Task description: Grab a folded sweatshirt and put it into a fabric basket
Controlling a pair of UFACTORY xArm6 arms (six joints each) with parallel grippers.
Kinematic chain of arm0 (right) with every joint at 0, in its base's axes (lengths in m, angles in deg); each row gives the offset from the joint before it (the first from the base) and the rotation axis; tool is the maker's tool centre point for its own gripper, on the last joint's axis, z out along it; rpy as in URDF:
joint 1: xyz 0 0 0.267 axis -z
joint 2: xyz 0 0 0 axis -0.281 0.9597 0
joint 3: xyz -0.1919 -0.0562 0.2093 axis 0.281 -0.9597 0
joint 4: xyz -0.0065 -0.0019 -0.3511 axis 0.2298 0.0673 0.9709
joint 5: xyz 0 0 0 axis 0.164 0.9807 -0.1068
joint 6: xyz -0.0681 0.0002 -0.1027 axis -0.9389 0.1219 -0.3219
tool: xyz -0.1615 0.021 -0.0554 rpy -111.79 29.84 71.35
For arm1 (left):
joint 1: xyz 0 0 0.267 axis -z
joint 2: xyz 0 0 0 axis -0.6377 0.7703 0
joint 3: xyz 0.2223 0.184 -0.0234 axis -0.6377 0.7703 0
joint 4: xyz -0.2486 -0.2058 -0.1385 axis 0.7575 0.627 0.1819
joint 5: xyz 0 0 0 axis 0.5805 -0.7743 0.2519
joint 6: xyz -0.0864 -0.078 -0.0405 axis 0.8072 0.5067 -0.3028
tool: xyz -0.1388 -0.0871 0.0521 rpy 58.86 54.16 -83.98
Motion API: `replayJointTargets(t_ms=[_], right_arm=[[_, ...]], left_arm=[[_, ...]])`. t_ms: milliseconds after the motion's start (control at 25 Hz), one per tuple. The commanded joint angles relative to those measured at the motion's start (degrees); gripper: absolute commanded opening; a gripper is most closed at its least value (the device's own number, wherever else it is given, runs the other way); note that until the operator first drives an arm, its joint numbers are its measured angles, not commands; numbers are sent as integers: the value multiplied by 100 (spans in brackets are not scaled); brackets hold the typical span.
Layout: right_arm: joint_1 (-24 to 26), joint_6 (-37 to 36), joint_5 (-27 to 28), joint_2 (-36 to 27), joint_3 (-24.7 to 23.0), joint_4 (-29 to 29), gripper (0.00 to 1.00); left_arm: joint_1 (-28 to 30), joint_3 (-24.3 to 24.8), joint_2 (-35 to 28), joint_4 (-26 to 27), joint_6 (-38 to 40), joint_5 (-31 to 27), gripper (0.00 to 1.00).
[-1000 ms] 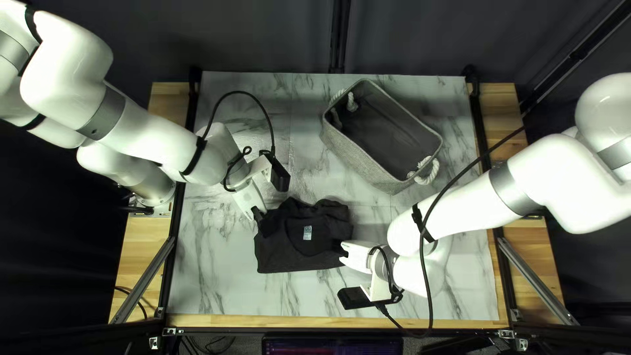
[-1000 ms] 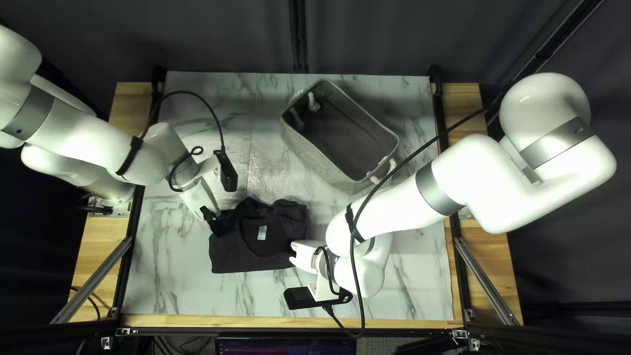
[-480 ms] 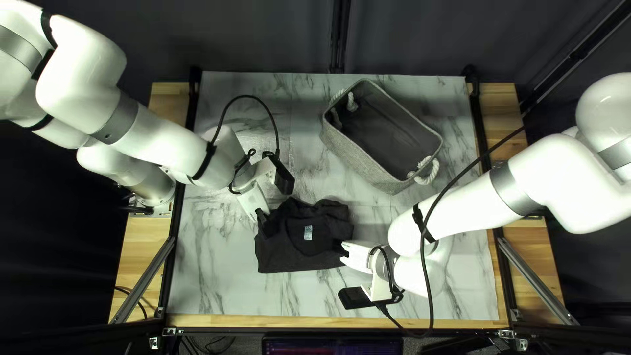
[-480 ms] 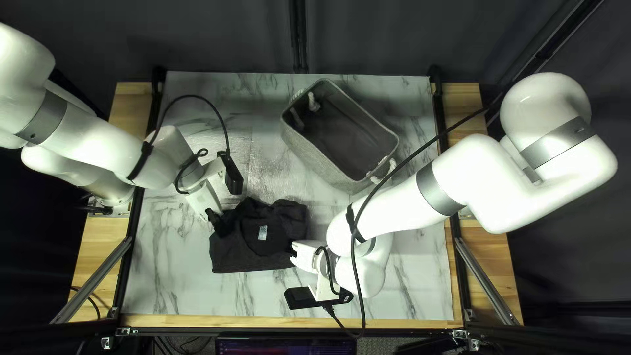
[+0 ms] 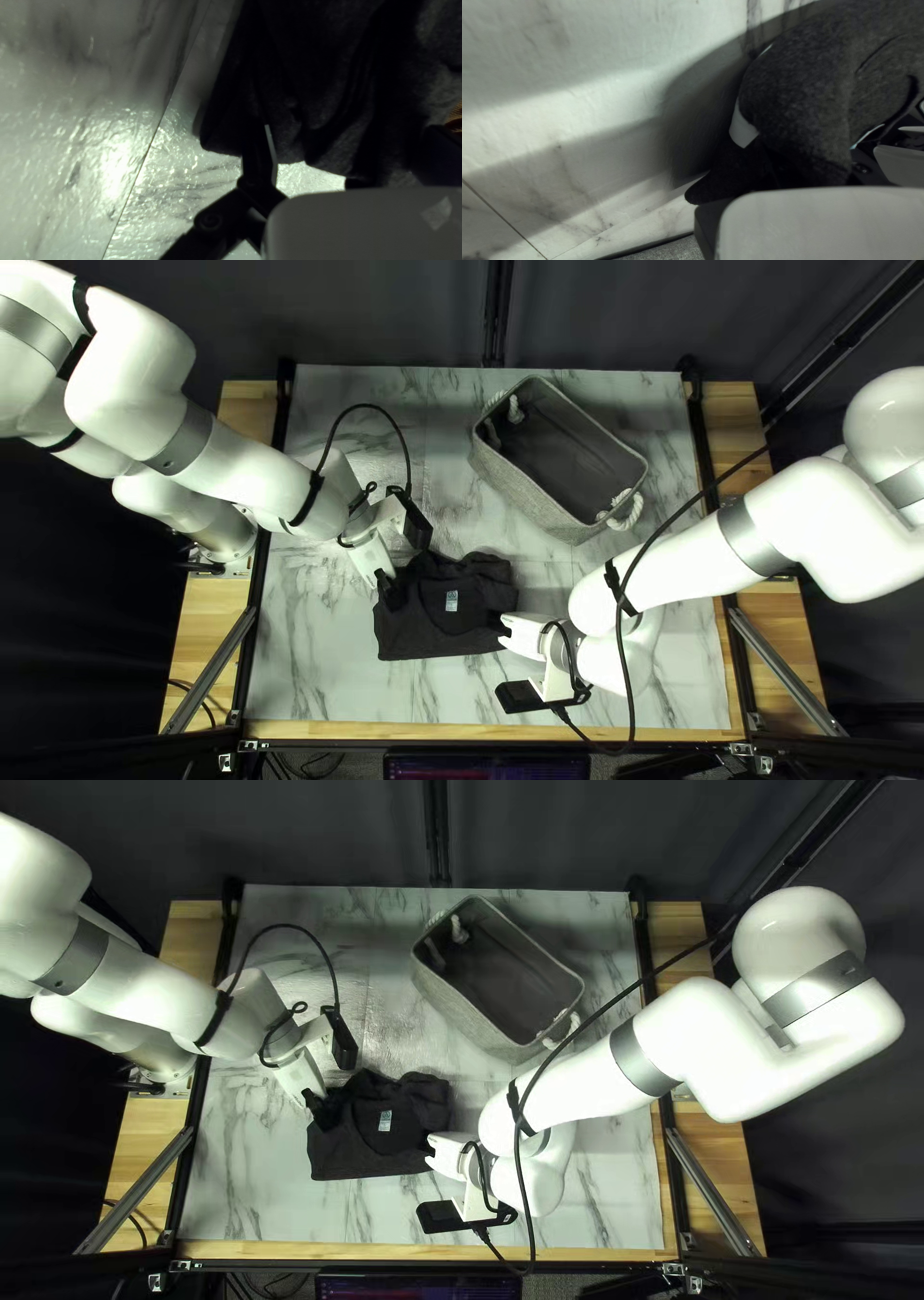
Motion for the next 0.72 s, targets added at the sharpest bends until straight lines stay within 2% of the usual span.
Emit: replayJointTargets(t_ms=[40,360,400,440,480,560,720], right_arm=[[-3,-3,2,5,8,-6,0],[-1,-4,1,7,7,-5,0],[-2,-5,2,9,9,-7,0],[-2,-6,2,13,12,-9,0],[-3,-7,2,15,13,-11,0],[-1,-6,1,10,8,-8,0],[-2,-1,4,4,1,0,0]], left_arm=[[81,-109,160,182,-104,51,100],[150,-196,311,495,-343,34,98],[139,-205,329,508,-359,13,78],[116,-237,380,532,-400,-28,32],[108,-253,406,534,-407,-46,3],[76,-295,465,525,-424,-101,0],[59,-281,395,351,-260,-138,0]])
